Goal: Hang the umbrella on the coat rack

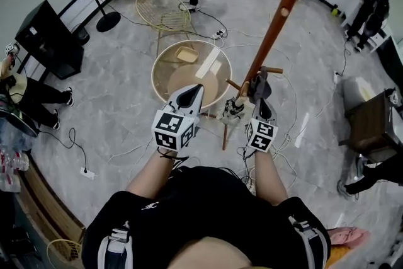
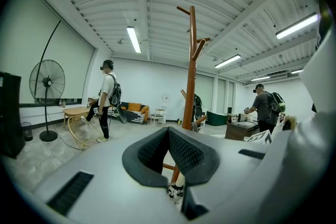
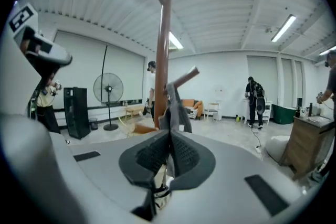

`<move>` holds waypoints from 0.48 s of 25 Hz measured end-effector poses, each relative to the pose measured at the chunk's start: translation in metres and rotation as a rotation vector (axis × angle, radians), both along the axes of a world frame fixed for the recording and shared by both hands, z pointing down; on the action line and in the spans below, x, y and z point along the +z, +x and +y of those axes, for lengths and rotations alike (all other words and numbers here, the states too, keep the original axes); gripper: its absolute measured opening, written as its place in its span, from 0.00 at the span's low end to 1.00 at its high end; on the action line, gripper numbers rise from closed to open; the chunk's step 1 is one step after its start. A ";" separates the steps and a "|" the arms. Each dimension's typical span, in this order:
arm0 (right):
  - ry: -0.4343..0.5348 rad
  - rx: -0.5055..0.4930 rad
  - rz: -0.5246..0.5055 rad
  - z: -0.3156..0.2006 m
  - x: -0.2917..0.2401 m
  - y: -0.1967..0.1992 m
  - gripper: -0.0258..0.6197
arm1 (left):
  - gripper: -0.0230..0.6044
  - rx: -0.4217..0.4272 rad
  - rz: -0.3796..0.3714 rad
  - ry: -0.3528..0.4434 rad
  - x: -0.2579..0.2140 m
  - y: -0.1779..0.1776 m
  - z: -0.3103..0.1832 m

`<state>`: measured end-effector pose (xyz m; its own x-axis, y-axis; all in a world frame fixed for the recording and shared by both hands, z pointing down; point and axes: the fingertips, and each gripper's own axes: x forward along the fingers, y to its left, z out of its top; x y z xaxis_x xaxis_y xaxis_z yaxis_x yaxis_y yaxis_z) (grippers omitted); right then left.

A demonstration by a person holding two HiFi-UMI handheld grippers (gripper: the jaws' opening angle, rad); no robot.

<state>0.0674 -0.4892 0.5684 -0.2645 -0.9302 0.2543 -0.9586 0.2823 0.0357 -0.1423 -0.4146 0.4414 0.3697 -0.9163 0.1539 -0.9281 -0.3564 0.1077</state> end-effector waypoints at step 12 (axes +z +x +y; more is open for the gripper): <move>0.195 0.040 -0.157 0.040 -0.143 0.042 0.06 | 0.06 0.173 0.012 0.021 0.000 0.070 -0.016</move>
<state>0.1091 -0.4495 0.4250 -0.2489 -0.9681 0.0281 -0.9670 0.2467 -0.0641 -0.0727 -0.4310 0.4417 0.5243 -0.8415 0.1303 -0.8511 -0.5133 0.1097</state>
